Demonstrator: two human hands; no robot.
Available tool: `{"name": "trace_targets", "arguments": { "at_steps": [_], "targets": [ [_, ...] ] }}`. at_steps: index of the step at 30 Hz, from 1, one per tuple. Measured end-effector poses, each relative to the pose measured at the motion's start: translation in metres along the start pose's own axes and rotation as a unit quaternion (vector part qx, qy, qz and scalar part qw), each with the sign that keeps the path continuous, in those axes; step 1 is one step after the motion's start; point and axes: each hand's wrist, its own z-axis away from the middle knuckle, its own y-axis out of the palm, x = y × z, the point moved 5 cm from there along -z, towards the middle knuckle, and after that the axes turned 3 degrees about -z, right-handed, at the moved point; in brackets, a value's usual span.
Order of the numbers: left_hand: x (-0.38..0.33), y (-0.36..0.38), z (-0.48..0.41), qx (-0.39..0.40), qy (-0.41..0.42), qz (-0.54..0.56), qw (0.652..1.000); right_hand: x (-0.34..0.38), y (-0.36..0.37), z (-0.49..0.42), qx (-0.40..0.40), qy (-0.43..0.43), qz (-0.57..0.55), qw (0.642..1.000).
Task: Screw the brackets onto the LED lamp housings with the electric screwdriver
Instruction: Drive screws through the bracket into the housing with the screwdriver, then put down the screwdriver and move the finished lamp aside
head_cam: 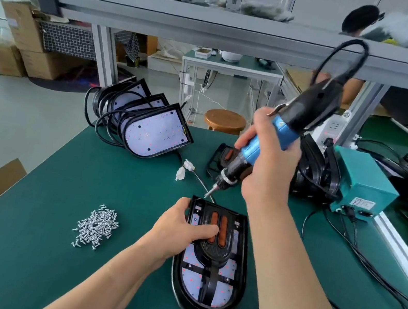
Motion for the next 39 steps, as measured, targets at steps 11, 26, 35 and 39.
{"name": "trace_targets", "arguments": {
  "at_steps": [11,26,35,39],
  "targets": [
    [0.0,-0.002,0.003,-0.016,0.011,-0.008,1.0,0.008,-0.164,0.018,-0.222,0.166,0.132,0.952],
    [0.008,-0.013,0.022,-0.094,0.102,0.052,0.989,0.008,-0.226,0.066,-0.355,0.08,0.513,0.777],
    [0.006,-0.016,0.021,-0.11,0.133,0.067,0.983,-0.056,-0.113,0.077,0.127,0.046,0.61,0.781],
    [0.007,-0.02,0.022,-0.131,0.132,0.098,0.978,-0.084,-0.103,0.078,0.195,0.152,0.723,0.645]
  ]
}}
